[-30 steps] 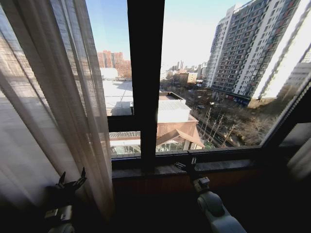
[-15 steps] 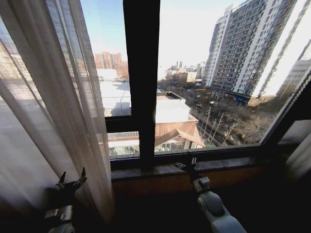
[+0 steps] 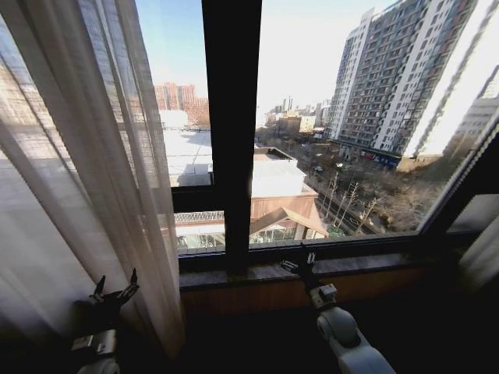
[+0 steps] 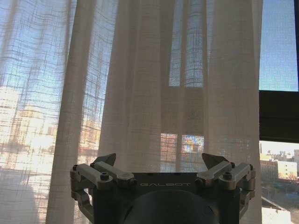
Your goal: Open the curtains by pulling them apart, changing their state from closed to fully open.
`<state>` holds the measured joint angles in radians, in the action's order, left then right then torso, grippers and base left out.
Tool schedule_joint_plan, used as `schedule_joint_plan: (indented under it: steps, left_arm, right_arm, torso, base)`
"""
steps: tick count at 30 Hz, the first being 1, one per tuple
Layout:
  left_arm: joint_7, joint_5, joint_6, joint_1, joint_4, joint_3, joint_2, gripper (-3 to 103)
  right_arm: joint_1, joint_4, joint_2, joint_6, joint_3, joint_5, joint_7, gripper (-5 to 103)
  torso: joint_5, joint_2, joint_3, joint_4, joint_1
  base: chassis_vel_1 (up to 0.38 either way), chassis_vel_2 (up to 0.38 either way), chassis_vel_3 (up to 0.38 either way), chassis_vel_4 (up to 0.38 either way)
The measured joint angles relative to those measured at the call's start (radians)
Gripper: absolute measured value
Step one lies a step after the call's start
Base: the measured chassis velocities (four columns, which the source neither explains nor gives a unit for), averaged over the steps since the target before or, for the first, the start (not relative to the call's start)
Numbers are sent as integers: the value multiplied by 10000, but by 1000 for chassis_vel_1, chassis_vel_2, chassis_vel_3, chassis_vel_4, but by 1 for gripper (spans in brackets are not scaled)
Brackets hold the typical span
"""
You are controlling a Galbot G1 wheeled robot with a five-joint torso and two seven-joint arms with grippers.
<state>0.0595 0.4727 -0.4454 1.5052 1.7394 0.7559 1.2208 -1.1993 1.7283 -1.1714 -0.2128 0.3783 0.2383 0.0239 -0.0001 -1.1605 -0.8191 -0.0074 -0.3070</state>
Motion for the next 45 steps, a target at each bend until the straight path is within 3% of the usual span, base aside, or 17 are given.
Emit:
schedule_joint_plan:
  steps: [19,23,45]
  left_arm:
    - [-1,0,0,0,1,-3,1,100]
    - [0,0,0,0,-1,-2,0,100]
    - [0,0,0,0,0,0,0,100]
  right_arm:
    - [0,0,2,0,2,0,-1,100]
    - [0,0,-1,0,0,0,0,100]
    - [-1,0,0,0,0,0,1,100]
  torso:
    - [7,0,0,-5,2]
    - [-10,-1,0,2,0]
    - [0,0,0,-1,0]
  base:
    - [-99,-113,91,101]
    - [7,16,-6,-11]
    - [5,9,-3,-6]
